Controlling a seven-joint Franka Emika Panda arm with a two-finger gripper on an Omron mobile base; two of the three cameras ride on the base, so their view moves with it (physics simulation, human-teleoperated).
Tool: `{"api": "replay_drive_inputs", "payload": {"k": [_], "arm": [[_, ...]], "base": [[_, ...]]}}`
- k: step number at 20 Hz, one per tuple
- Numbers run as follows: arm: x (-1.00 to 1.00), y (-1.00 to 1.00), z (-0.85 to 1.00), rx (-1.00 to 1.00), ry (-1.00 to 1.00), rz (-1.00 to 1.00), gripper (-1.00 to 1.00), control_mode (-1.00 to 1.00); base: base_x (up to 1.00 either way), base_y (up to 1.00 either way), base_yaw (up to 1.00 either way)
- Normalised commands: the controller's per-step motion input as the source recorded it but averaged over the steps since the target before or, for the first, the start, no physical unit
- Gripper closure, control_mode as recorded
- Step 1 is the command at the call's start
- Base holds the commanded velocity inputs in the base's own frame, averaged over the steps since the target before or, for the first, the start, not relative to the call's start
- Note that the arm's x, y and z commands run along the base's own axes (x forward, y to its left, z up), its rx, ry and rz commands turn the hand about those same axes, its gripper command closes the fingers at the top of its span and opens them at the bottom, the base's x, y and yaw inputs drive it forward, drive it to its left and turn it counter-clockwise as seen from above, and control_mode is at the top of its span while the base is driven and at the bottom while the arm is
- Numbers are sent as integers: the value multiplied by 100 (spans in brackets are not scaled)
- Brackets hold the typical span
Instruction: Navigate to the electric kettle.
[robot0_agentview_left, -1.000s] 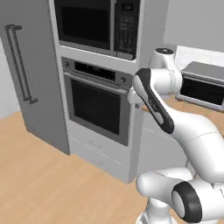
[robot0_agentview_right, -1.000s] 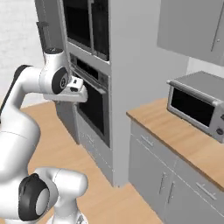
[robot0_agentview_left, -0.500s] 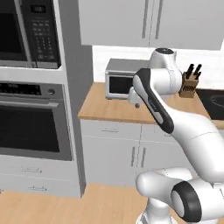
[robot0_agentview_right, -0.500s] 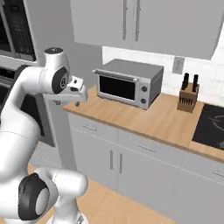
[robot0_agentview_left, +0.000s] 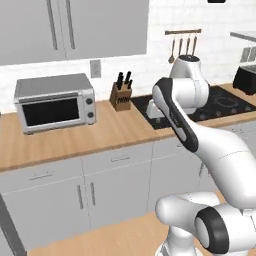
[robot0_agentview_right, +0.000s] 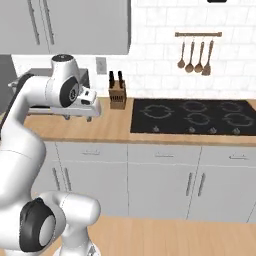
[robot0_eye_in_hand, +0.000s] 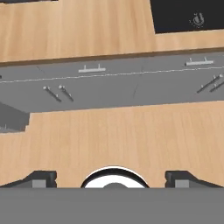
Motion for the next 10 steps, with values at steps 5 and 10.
{"api": "replay_drive_inputs", "payload": {"k": [5, 10], "arm": [[0, 0, 0, 0, 0, 0, -100, 100], [0, 0, 0, 0, 0, 0, -100, 100]], "base": [[51, -80, -58], [79, -87, -43]]}}
